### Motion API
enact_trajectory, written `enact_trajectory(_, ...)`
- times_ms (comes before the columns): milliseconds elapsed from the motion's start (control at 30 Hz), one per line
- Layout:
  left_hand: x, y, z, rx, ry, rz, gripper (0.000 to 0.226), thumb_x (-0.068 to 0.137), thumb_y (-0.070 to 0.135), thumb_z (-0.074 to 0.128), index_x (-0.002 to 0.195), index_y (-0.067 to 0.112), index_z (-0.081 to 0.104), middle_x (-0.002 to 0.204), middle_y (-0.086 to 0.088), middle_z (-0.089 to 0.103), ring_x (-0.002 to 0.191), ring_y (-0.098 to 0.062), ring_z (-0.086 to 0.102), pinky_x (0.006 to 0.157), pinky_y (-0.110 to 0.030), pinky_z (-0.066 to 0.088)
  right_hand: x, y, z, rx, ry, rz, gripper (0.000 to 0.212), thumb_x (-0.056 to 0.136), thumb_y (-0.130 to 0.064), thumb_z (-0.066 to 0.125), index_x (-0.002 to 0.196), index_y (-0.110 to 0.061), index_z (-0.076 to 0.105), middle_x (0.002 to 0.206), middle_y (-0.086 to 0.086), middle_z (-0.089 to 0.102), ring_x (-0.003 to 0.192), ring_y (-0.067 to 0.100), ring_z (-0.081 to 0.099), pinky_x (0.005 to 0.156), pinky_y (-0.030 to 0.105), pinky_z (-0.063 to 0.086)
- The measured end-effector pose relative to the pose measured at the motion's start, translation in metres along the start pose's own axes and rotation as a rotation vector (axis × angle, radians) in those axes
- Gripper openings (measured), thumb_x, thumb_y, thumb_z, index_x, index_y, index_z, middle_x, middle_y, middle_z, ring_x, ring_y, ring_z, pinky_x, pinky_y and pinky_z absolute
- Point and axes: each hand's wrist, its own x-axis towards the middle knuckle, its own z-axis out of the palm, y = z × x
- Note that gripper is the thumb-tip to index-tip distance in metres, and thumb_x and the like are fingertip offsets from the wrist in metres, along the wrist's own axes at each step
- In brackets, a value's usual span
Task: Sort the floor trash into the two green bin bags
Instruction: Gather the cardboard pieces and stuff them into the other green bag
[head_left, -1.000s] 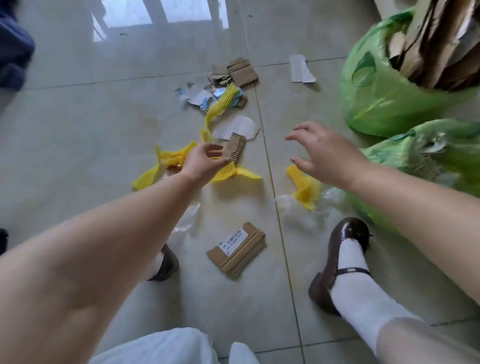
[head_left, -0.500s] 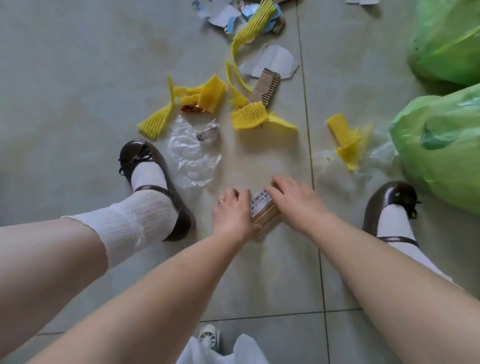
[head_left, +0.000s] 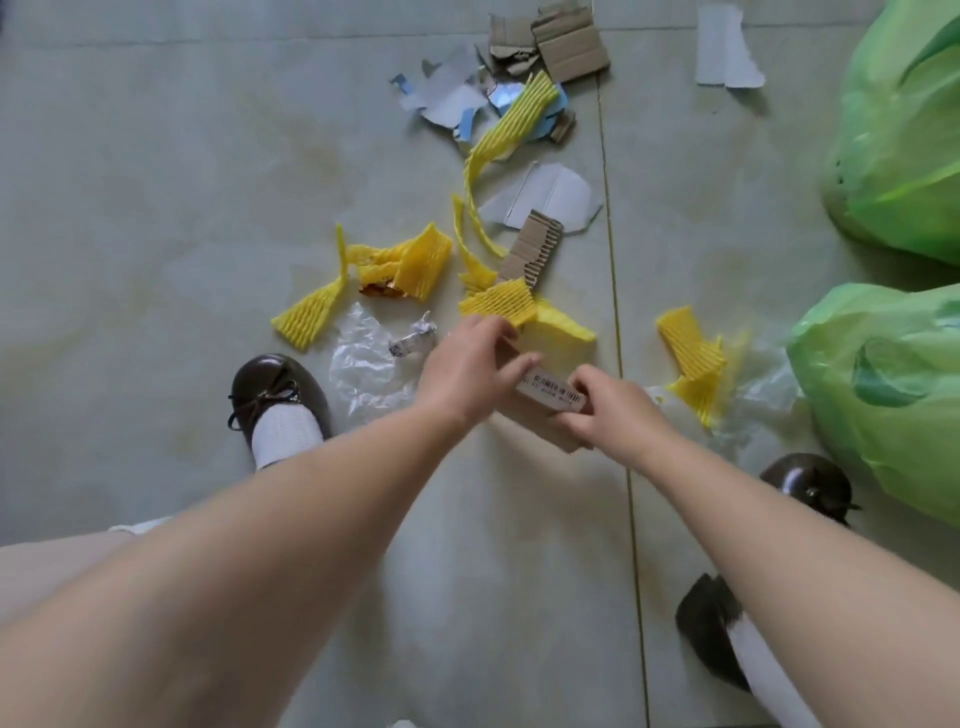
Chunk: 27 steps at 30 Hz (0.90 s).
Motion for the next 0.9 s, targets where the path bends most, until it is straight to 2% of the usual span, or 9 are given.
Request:
enact_trajectory(100, 0.042, 0.025, -0.023, -0.165, 0.144, -0.049, 0.04, 0.088, 0.045, 0.057, 0.116, 0.016, 0.056, 0.111, -0.002, 0.06, 0.1, -0.016, 0.059, 0.087, -0.034, 0.049, 0.011, 0.006, -0.048, 0.23, 0.102, 0.038, 0.023, 0.079, -0.028, 0.072, 0.092, -0.02, 0.055, 0.084, 0.002, 0.065, 0.072, 0.021, 0.062, 0.057, 0.028, 0.044)
enact_trajectory(167, 0.073, 0.035, -0.031, -0.19, 0.172, -0.103, 0.037, 0.091, 0.043, 0.054, 0.117, 0.017, 0.056, 0.113, -0.003, 0.062, 0.101, -0.017, 0.06, 0.086, -0.035, 0.05, 0.022, 0.014, -0.074, 0.39, 0.177, 0.087, 0.021, 0.08, -0.024, 0.072, 0.091, -0.019, 0.056, 0.084, 0.003, 0.067, 0.068, 0.023, 0.066, 0.061, 0.031, 0.052)
enact_trajectory(267, 0.114, 0.039, -0.029, -0.028, 0.067, -0.207, 0.044, 0.087, 0.043, 0.058, 0.123, 0.018, 0.052, 0.123, -0.005, 0.058, 0.112, -0.023, 0.056, 0.091, -0.039, 0.049, 0.041, 0.028, -0.102, 0.59, 0.303, 0.155, 0.02, 0.081, -0.02, 0.071, 0.094, -0.016, 0.057, 0.087, 0.004, 0.067, 0.075, 0.028, 0.067, 0.074, 0.046, 0.057)
enact_trajectory(367, 0.136, 0.04, -0.017, 0.266, -0.066, -0.263, 0.058, 0.079, 0.048, 0.065, 0.126, 0.019, 0.046, 0.129, -0.007, 0.052, 0.119, -0.028, 0.051, 0.093, -0.044, 0.045, 0.063, 0.039, -0.116, 0.667, 0.383, 0.203, 0.026, 0.082, -0.019, 0.07, 0.105, -0.015, 0.058, 0.097, 0.006, 0.066, 0.087, 0.027, 0.066, 0.079, 0.048, 0.057)
enact_trajectory(500, 0.144, 0.041, 0.004, 0.456, -0.059, -0.178, 0.048, 0.078, 0.039, 0.066, 0.117, 0.019, 0.047, 0.121, -0.007, 0.054, 0.116, -0.029, 0.05, 0.091, -0.045, 0.035, 0.088, 0.048, -0.119, 0.725, 0.405, 0.231, 0.028, 0.083, -0.022, 0.068, 0.11, -0.017, 0.058, 0.105, 0.005, 0.066, 0.093, 0.027, 0.065, 0.082, 0.048, 0.056)
enact_trajectory(633, 0.154, 0.037, -0.003, 0.387, -0.162, -0.033, 0.026, 0.084, 0.037, 0.063, 0.103, 0.02, 0.057, 0.101, -0.004, 0.057, 0.102, -0.027, 0.055, 0.078, -0.036, 0.036, 0.104, 0.05, -0.122, 0.755, 0.409, 0.233, 0.015, 0.084, -0.022, 0.067, 0.096, -0.025, 0.058, 0.095, -0.003, 0.065, 0.095, 0.026, 0.065, 0.083, 0.049, 0.055)
enact_trajectory(733, 0.168, 0.043, -0.021, 0.325, -0.258, 0.154, 0.03, 0.088, 0.044, 0.057, 0.1, 0.018, 0.062, 0.092, 0.0, 0.051, 0.091, -0.021, 0.054, 0.065, -0.03, 0.037, 0.11, 0.051, -0.132, 0.739, 0.432, 0.215, 0.008, 0.085, -0.024, 0.065, 0.084, -0.029, 0.059, 0.091, -0.01, 0.066, 0.093, 0.023, 0.065, 0.086, 0.047, 0.054)
enact_trajectory(800, 0.185, 0.048, -0.033, 0.319, -0.249, 0.22, 0.032, 0.089, 0.045, 0.055, 0.102, 0.016, 0.062, 0.097, 0.0, 0.051, 0.093, -0.021, 0.053, 0.069, -0.032, 0.041, 0.116, 0.052, -0.142, 0.719, 0.456, 0.203, 0.01, 0.085, -0.025, 0.064, 0.08, -0.03, 0.058, 0.089, -0.011, 0.066, 0.093, 0.022, 0.066, 0.087, 0.045, 0.053)
enact_trajectory(900, 0.211, 0.054, -0.046, 0.399, -0.25, 0.275, 0.034, 0.087, 0.044, 0.058, 0.109, 0.019, 0.061, 0.123, -0.006, 0.05, 0.113, -0.024, 0.046, 0.093, -0.039, 0.043, 0.126, 0.05, -0.157, 0.71, 0.499, 0.199, 0.007, 0.086, -0.025, 0.064, 0.083, -0.027, 0.058, 0.088, -0.008, 0.065, 0.093, 0.023, 0.066, 0.087, 0.041, 0.054)
